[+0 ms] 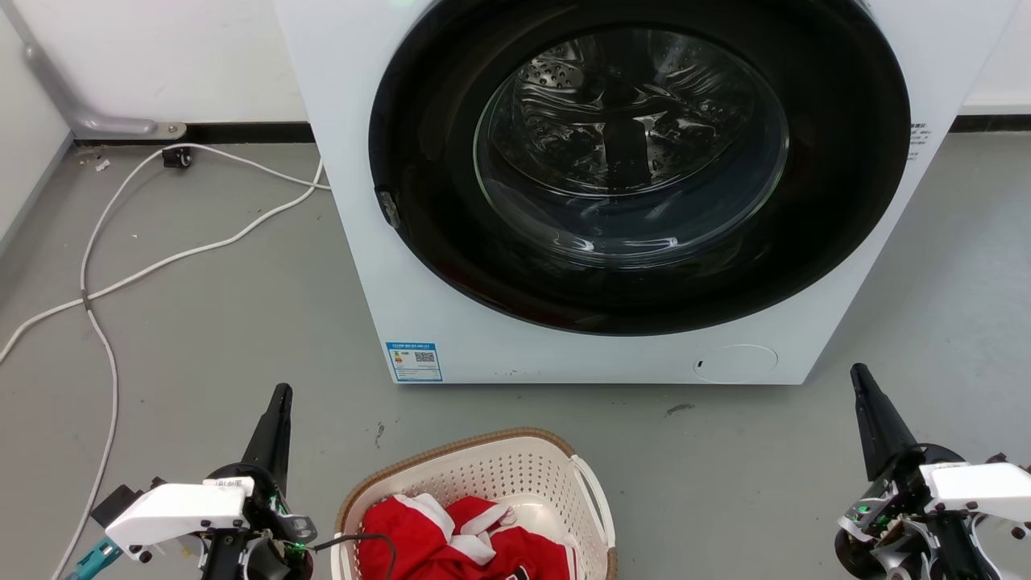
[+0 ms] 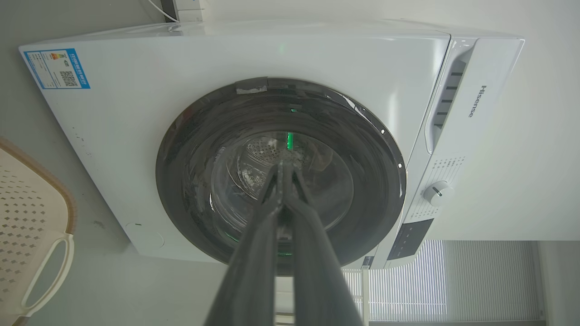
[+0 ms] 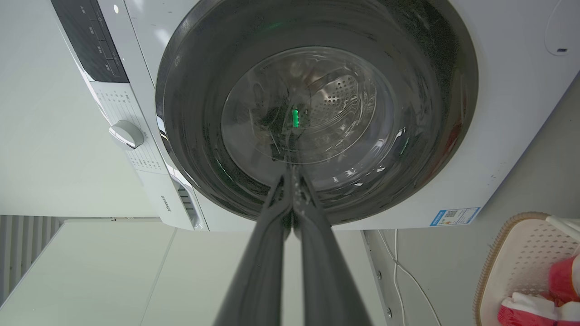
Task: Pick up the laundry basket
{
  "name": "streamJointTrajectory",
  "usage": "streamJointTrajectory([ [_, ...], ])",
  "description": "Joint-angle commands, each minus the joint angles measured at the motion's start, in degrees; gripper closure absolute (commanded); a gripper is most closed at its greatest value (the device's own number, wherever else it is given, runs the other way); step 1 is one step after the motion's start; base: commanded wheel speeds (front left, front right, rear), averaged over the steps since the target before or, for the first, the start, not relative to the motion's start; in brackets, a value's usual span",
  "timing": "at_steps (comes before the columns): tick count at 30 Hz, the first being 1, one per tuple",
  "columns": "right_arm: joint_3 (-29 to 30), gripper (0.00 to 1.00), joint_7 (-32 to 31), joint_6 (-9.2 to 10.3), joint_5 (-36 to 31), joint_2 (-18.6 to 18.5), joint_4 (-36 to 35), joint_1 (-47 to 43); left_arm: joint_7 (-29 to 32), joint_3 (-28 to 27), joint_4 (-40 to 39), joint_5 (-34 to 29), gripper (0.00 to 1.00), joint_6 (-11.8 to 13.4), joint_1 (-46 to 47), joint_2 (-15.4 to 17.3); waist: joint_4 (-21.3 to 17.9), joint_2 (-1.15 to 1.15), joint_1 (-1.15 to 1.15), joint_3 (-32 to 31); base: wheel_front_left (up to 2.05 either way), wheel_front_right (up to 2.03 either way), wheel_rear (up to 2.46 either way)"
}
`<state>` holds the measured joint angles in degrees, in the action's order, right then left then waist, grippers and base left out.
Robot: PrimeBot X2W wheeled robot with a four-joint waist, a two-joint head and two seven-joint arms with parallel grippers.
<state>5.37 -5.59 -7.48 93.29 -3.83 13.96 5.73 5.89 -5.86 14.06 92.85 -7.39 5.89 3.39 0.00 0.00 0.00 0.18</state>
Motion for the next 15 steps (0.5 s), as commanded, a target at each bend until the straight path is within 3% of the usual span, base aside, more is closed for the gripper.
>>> streamJointTrajectory([
  [1, 0.1, 1.0, -0.1, -0.02, -0.2, 0.1, 0.1, 0.7, 0.2, -0.1, 0.0, -0.3, 1.0, -0.2, 0.5, 0.0, 0.0, 0.0, 0.0, 0.0, 0.0, 0.0, 0.0],
  [14, 0.3, 1.0, -0.3, -0.02, -0.4, 0.3, 0.1, 0.7, 0.3, -0.3, 0.0, -0.3, 1.0, -0.2, 0.5, -0.1, 0.0, 0.0, 0.0, 0.0, 0.0, 0.0, 0.0],
  [15, 0.2, 0.0, -0.1, 0.0, -0.1, 0.1, 0.0, 0.0, 0.1, -0.1, 0.0, -0.2, 0.0, 0.0, 0.0, -0.1, 0.0, 0.0, 0.0, 0.0, 0.0, 0.0, 0.0],
])
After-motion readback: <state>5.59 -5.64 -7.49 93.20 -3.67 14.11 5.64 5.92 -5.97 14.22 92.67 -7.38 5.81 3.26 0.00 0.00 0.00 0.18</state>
